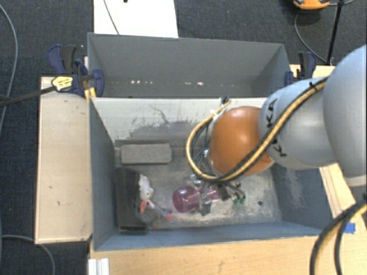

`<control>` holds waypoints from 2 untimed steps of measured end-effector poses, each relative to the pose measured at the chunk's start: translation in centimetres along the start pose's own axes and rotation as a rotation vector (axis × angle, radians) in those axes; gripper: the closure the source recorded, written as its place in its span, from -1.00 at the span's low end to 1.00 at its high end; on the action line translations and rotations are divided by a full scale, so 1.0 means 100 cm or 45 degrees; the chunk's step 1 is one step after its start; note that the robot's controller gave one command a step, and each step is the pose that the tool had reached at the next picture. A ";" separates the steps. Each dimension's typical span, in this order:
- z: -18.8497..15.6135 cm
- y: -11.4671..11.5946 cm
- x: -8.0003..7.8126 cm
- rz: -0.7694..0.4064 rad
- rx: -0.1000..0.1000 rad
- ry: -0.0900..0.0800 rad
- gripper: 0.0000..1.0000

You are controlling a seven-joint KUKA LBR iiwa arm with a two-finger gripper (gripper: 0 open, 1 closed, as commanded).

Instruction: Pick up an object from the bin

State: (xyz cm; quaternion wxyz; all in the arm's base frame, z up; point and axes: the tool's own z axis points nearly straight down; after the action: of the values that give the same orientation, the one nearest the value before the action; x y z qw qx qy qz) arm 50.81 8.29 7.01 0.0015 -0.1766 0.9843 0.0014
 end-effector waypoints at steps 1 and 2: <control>0.000 0.000 0.000 0.002 0.000 0.000 1.00; -0.088 -0.002 -0.008 -0.015 -0.001 -0.001 1.00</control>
Offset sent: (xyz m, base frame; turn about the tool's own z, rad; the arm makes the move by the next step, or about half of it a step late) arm 0.0073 0.0009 0.0875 -0.0189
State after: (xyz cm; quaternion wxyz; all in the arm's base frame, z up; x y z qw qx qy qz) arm 51.59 8.39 15.77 0.0020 -0.1824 0.9832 0.0018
